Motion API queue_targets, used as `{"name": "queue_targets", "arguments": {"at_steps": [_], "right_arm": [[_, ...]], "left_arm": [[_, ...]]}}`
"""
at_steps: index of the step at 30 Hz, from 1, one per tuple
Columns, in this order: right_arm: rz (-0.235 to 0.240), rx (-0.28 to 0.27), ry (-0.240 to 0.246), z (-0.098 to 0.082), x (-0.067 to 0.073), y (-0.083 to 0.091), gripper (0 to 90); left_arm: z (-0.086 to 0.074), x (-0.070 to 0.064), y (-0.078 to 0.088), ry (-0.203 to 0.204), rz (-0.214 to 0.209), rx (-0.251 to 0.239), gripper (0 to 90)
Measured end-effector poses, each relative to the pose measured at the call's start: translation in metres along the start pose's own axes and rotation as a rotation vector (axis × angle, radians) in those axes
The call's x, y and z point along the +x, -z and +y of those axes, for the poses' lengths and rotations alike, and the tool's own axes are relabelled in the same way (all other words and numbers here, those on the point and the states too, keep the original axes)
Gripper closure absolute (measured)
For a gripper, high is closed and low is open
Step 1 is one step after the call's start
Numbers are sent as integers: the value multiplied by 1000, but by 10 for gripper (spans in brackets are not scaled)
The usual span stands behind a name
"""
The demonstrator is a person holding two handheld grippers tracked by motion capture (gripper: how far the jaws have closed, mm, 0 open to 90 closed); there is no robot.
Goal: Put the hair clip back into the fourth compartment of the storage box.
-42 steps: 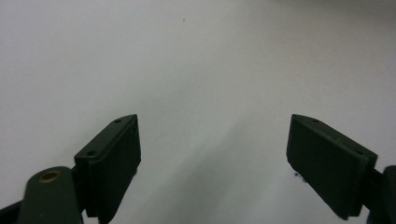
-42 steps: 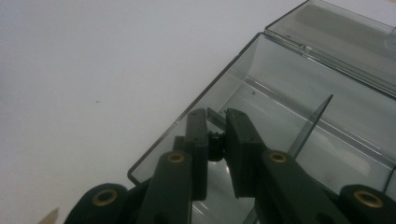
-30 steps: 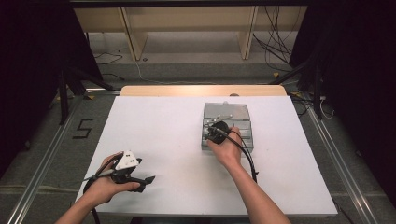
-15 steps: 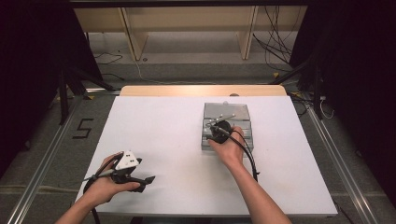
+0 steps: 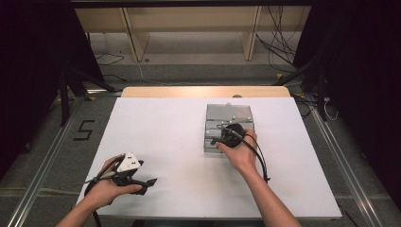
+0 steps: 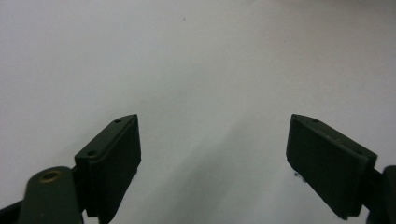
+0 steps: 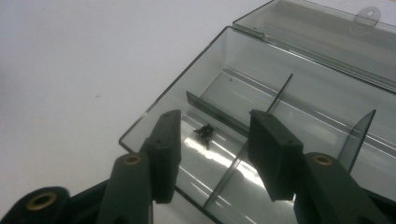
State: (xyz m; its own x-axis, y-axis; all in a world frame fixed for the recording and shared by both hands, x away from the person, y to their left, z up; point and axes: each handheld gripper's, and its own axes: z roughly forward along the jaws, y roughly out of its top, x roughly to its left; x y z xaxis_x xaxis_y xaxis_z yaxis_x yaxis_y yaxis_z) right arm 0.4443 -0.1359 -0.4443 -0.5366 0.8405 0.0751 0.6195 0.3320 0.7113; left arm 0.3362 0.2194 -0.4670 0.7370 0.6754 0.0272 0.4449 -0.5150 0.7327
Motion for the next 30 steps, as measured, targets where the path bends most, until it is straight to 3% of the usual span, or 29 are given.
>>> {"name": "queue_targets", "arguments": {"at_steps": [5, 10, 17, 30], "right_arm": [[19, -5, 14, -6, -2, 8, 479], [48, -34, 34, -14, -4, 20, 448], [78, -93, 26, -35, -14, 42, 416], [77, -143, 28, -70, -28, 67, 379]], "left_arm": [[0, 0, 0, 4, 2, -2, 176], [0, 0, 0, 4, 2, -3, 176], [0, 0, 0, 2, 2, 1, 177], [0, 0, 0, 6, 6, -2, 176]]}}
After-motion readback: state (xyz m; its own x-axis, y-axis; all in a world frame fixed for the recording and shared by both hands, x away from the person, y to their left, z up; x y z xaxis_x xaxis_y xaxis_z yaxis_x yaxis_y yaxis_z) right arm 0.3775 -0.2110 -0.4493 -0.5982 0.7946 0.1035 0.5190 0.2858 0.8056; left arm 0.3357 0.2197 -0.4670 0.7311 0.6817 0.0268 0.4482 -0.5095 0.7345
